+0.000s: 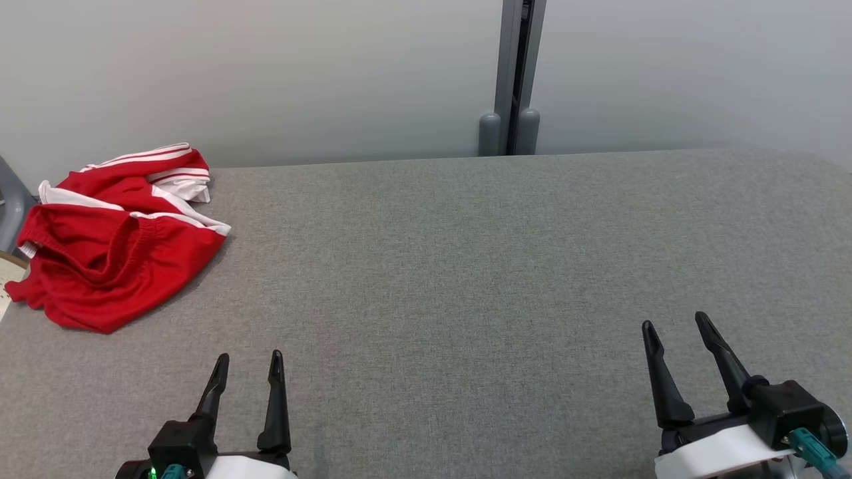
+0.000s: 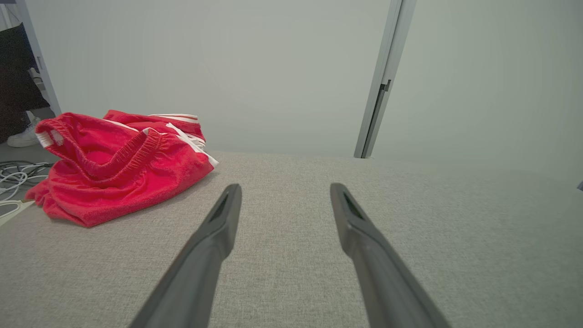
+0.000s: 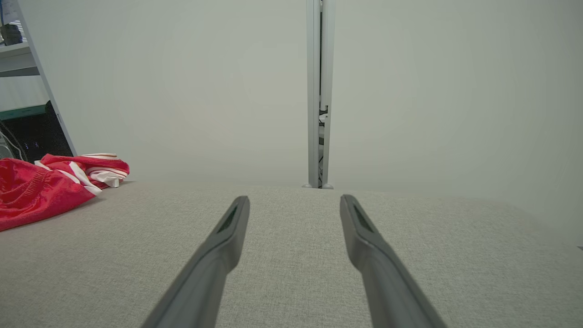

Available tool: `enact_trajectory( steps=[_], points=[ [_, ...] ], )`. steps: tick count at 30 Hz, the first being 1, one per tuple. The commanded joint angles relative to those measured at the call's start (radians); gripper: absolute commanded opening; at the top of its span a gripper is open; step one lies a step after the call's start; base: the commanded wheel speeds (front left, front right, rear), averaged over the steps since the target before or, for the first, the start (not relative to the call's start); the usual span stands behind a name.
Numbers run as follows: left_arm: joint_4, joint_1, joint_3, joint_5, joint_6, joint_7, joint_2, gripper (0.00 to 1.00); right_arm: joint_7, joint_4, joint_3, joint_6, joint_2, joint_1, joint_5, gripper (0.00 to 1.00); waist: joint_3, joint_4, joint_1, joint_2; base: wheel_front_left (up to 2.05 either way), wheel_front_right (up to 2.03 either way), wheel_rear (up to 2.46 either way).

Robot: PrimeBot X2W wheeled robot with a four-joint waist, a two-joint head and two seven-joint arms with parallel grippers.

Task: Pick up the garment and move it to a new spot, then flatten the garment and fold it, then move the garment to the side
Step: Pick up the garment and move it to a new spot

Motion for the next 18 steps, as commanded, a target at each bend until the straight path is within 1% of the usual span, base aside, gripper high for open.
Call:
enact_trajectory(
  steps=[1, 5, 10, 15, 18],
  points=[
    [0.001, -0.01, 0.003, -0.002, -0.001, -0.005, 0.005, 1.0, -0.005, 0.005, -0.001, 0.002, -0.008, -0.003, 0.007, 1.0, 0.0, 0.0, 0.0, 0.0, 0.0, 0.0, 0.0],
    [0.004, -0.012, 0.001, -0.002, -0.003, -0.005, 0.005, 1.0, -0.005, 0.007, -0.004, 0.002, -0.008, -0.003, 0.01, 1.0, -0.002, 0.005, 0.0, 0.0, 0.0, 0.0, 0.0],
    [0.003, -0.013, -0.003, -0.002, -0.001, -0.005, 0.005, 1.0, -0.005, -0.004, -0.008, 0.002, -0.008, 0.004, 0.014, 1.0, -0.005, 0.027, 0.0, 0.0, 0.0, 0.0, 0.0],
    [-0.002, -0.015, -0.008, 0.003, 0.001, -0.005, 0.005, 1.0, -0.005, -0.018, -0.007, 0.002, -0.007, 0.015, 0.018, 1.0, -0.007, 0.09, 0.0, 0.0, 0.0, 0.0, 0.0],
    [-0.003, -0.017, -0.015, 0.007, -0.001, -0.005, 0.005, 1.0, -0.005, -0.024, -0.014, 0.002, -0.008, 0.019, 0.017, 1.0, -0.005, 0.154, 0.0, 0.0, 0.0, 0.0, 0.0]
  ],
)
